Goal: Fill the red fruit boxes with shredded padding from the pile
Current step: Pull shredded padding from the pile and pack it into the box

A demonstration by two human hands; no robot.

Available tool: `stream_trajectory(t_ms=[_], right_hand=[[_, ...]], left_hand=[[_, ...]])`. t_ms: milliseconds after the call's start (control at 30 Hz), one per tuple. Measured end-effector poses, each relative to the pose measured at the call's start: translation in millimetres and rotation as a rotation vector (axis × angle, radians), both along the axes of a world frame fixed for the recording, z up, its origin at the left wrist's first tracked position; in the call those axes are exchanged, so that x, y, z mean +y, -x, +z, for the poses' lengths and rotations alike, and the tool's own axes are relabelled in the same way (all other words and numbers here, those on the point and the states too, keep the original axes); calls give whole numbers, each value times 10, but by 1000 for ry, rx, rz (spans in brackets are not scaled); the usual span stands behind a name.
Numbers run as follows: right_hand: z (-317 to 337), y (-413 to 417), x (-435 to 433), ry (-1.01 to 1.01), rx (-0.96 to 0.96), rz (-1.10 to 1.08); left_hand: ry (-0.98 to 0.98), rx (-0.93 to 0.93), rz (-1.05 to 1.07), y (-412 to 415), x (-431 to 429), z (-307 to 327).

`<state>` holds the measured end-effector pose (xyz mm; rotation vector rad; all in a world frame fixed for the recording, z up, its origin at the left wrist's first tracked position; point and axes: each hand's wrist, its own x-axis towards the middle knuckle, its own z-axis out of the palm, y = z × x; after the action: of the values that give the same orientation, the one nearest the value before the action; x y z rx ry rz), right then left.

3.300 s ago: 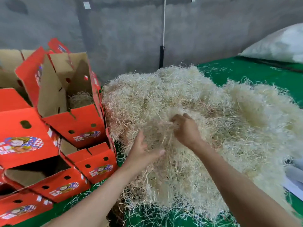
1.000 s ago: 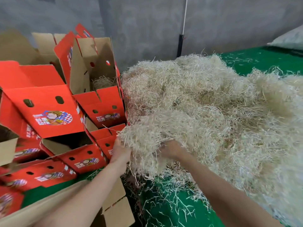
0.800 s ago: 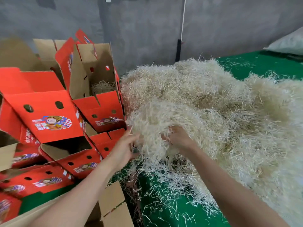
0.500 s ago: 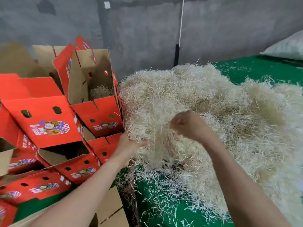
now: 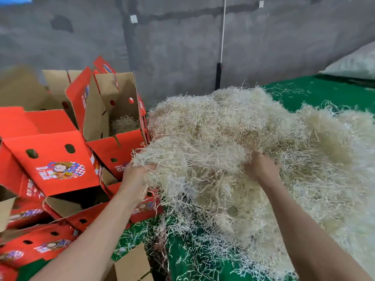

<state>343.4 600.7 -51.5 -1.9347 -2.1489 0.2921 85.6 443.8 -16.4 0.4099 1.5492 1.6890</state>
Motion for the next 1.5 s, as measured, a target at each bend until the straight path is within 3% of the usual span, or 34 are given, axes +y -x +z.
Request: stream_trajectory(t_ms=[67, 167, 267, 333, 433, 500, 833, 967, 1100, 1133, 1200, 1267, 1333, 1400, 1467, 1500], right_hand=[[181, 40, -42, -29, 24, 66], [623, 225, -170, -97, 344, 455], [903, 526, -341, 201, 649, 808], [841, 727, -398, 438, 728, 874], [368, 943, -475, 566, 319, 851], [13, 980, -493, 582, 174, 796], [-483, -79, -238, 430, 73, 421], [-30, -3, -278, 359, 221, 516], [573, 274, -367, 132, 41, 689], [700, 356, -419, 127, 150, 776], [851, 548, -541, 298, 578, 912], [794, 691, -580, 465, 832, 901], [597, 766, -583, 626, 709, 864], [299, 799, -600, 822, 381, 873], [-16, 778, -598, 768, -17, 816], [-139, 745, -561, 661, -102, 772]], left_hand=[[-27, -42, -31, 18, 35, 34], [7, -26, -29, -19, 100, 120], [-43, -60, -73, -32, 159, 187], [-114, -66, -149, -60, 180, 276], [-232, -72, -210, -95, 241, 438], [-240, -82, -175, -66, 263, 474], [-246, -272, -56, 20, 197, 418], [-162, -164, -93, -24, 185, 459], [-167, -168, -139, -128, 129, 435], [-174, -174, -152, -129, 125, 451], [-189, -200, -178, -138, 99, 496], [-243, -270, -205, -154, 62, 568], [-308, -319, -225, -129, 25, 646], [-385, -301, -244, -45, 9, 712], [-449, -297, -220, 38, 39, 752], [-455, -282, -210, 56, 55, 759]])
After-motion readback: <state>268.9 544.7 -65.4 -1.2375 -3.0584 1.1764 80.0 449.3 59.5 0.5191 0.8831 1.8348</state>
